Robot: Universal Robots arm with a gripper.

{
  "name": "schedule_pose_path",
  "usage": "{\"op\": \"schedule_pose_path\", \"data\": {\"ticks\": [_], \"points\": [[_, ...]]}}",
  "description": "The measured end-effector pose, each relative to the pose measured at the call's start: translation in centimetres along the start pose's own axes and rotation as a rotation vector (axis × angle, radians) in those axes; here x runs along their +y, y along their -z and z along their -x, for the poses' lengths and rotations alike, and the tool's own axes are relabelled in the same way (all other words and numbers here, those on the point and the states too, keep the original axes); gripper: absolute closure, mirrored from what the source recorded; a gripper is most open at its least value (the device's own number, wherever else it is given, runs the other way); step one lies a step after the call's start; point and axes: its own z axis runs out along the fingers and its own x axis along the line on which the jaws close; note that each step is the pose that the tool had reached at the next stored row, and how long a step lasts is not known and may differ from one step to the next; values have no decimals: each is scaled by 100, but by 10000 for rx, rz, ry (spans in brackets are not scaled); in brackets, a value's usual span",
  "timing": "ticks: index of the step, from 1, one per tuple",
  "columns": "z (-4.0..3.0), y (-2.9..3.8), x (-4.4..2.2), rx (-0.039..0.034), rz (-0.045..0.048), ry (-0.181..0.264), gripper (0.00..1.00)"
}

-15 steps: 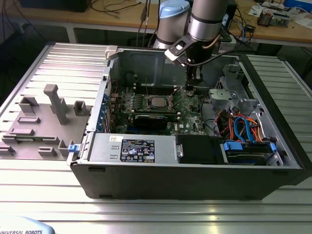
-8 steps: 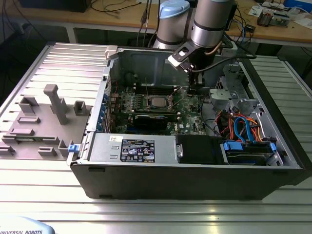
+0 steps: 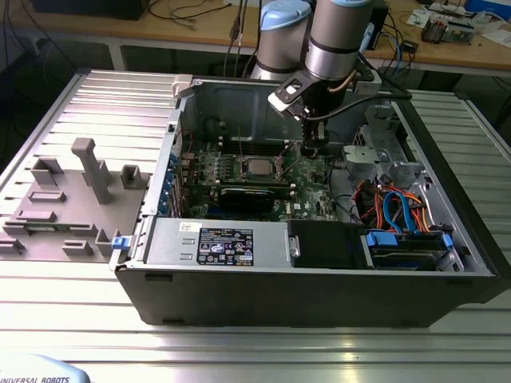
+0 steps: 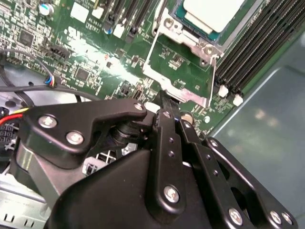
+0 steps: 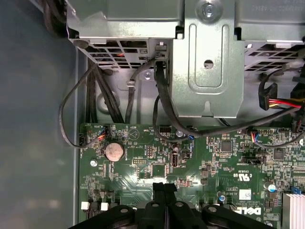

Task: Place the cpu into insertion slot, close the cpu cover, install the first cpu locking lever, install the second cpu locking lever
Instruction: 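Close the cpu cover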

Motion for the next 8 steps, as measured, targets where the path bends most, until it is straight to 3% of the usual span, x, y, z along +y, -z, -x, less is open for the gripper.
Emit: {"op": "schedule_pose_path", "data": {"ticks": [8], "points": [[0, -1, -10, 1, 1, 0, 89]]}}
